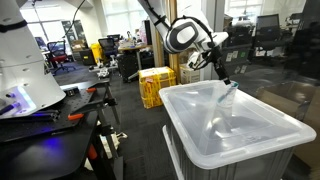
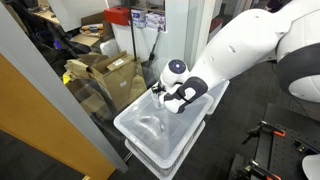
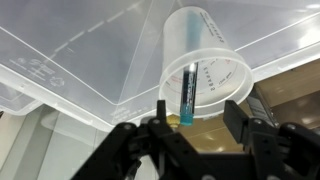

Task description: Take the pen out of the cup and put it on the storage box

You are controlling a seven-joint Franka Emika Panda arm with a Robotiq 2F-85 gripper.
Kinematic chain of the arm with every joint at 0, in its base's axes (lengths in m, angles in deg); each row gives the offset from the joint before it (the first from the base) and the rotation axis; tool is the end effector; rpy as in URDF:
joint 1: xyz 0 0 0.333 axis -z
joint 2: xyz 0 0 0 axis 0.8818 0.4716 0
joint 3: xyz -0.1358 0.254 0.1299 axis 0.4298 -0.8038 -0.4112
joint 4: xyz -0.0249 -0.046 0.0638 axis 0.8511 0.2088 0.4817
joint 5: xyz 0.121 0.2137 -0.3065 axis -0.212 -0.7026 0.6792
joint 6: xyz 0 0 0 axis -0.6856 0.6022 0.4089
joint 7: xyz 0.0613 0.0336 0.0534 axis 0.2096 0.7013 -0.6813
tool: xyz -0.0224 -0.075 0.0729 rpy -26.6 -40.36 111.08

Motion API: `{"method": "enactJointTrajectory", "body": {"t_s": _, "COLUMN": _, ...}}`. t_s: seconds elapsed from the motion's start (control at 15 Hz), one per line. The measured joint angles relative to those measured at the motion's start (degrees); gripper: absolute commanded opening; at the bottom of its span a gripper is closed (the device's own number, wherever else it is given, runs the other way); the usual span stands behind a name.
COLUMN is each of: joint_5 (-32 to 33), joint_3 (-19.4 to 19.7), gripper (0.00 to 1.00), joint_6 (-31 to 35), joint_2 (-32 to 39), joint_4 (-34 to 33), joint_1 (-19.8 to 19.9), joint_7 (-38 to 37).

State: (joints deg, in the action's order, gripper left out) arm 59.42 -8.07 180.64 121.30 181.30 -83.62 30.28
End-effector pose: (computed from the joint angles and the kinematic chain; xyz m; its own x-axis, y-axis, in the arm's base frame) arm 0.6662 -0.0174 0.1023 0.6910 -0.5028 0.5193 -0.5559 -0.8289 -0.0628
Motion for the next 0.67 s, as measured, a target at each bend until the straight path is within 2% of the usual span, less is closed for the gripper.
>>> {"method": "enactJointTrajectory", "body": {"t_s": 0.2, "joint_5": 0.0, "joint_3": -0.5, "gripper": 0.55, "joint_6": -0.3, "joint_2": 0.5, "joint_4": -0.8, "joint_1": 0.5, "joint_7": 0.0}}
{"method": "enactJointTrajectory", "body": {"t_s": 0.67, "joint_5": 0.0, "joint_3": -0.9, "gripper": 0.52, "joint_6": -0.5, "joint_2": 2.2, "joint_4": -3.1, "joint_1": 1.3, "joint_7": 0.0}}
